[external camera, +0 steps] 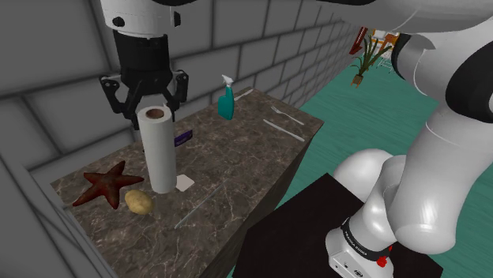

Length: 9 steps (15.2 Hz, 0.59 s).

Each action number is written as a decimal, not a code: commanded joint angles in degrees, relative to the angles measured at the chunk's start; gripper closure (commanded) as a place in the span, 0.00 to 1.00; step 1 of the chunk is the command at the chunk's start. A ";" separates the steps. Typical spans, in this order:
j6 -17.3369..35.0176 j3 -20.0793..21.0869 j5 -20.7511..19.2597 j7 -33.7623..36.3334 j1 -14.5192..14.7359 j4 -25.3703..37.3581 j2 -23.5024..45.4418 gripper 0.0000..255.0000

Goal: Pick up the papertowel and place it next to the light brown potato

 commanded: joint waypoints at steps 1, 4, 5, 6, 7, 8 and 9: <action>1.94 -0.04 0.20 -0.18 -0.14 -2.56 -0.67 1.00; 4.38 -0.08 0.32 -0.36 -0.24 -5.34 -1.03 1.00; 5.17 -0.09 0.35 -0.41 -0.26 -6.22 -1.12 1.00; 5.97 -0.10 0.38 -0.46 -0.29 -7.09 -1.19 1.00; 6.75 -0.11 0.40 -0.51 -0.31 -7.93 -1.25 1.00; 7.54 -0.12 0.42 -0.56 -0.33 -8.75 -1.29 1.00; 8.31 -0.13 0.43 -0.60 -0.34 -9.56 -1.31 1.00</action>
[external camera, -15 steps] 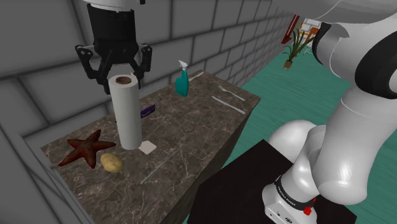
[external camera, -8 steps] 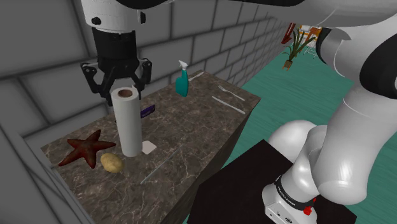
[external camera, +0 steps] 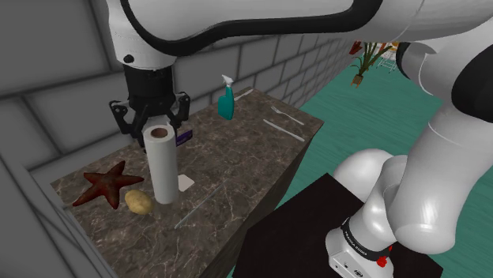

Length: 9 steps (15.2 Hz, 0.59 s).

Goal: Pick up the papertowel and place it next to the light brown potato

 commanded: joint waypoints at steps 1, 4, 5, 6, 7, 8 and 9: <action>1.73 0.01 0.03 -0.02 0.00 -1.80 -0.10 1.00; 4.02 -0.02 0.03 -0.13 -0.03 -4.05 -0.05 1.00; 4.78 -0.03 0.03 -0.16 -0.03 -4.77 -0.01 1.00; 5.53 -0.03 0.02 -0.18 -0.04 -5.47 0.04 1.00; 6.28 -0.04 0.00 -0.21 -0.04 -6.15 0.11 1.00; 7.03 -0.05 -0.02 -0.23 -0.04 -6.82 0.20 1.00; 7.77 -0.05 -0.04 -0.24 -0.04 -7.47 0.29 1.00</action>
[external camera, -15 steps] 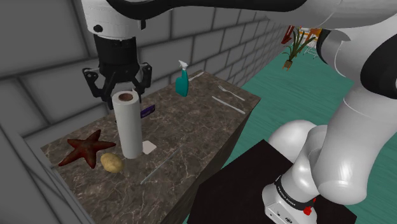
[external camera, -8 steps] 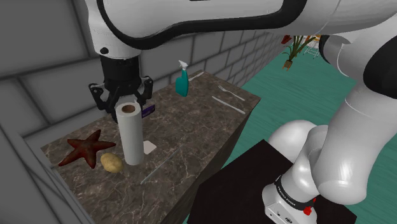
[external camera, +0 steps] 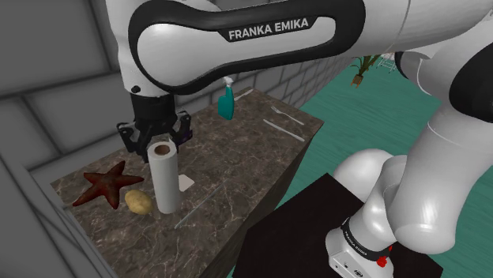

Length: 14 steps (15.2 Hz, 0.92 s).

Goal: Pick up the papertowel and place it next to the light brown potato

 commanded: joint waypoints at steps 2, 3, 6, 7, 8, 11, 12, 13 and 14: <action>2.25 0.00 -0.03 -0.03 0.01 -2.06 0.17 1.00; 2.98 -0.01 -0.07 -0.04 0.02 -2.66 0.30 1.00; 5.17 -0.04 -0.19 -0.06 0.04 -4.40 0.77 1.00; 5.89 -0.05 -0.24 -0.06 0.06 -4.95 0.95 1.00; 6.61 -0.06 -0.30 -0.05 0.07 -5.48 1.14 1.00; 8.75 -0.10 -0.48 -0.03 0.11 -7.00 1.79 1.00; 9.46 -0.11 -0.55 -0.01 0.13 -7.48 2.03 1.00; 10.17 -0.13 -0.63 0.01 0.15 -7.95 2.28 1.00; 10.88 -0.15 -0.71 0.03 0.17 -8.40 2.54 1.00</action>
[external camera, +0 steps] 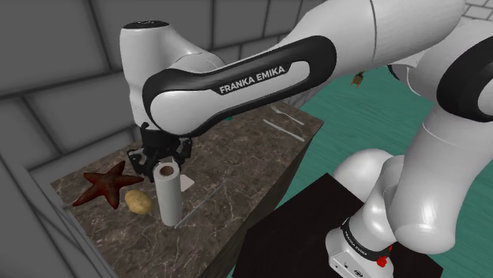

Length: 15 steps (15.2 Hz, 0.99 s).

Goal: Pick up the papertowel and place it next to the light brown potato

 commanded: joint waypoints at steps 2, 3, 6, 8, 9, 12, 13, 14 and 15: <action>2.20 -0.05 -0.27 0.10 0.09 -1.33 0.87 1.00; 2.89 -0.07 -0.36 0.13 0.12 -1.74 1.17 1.00; 4.97 -0.15 -0.65 0.23 0.20 -2.90 2.11 1.00; 5.56 -0.17 -0.74 0.26 0.23 -3.22 2.40 1.00; 5.56 -0.17 -0.74 0.26 0.23 -3.22 2.40 1.00; 5.56 -0.18 -0.74 0.26 0.23 -3.22 2.40 1.00; 5.56 -0.18 -0.74 0.26 0.23 -3.22 2.40 1.00; 5.56 -0.18 -0.74 0.26 0.23 -3.22 2.40 1.00; 5.52 -0.21 -0.69 0.14 0.16 -3.29 2.29 0.00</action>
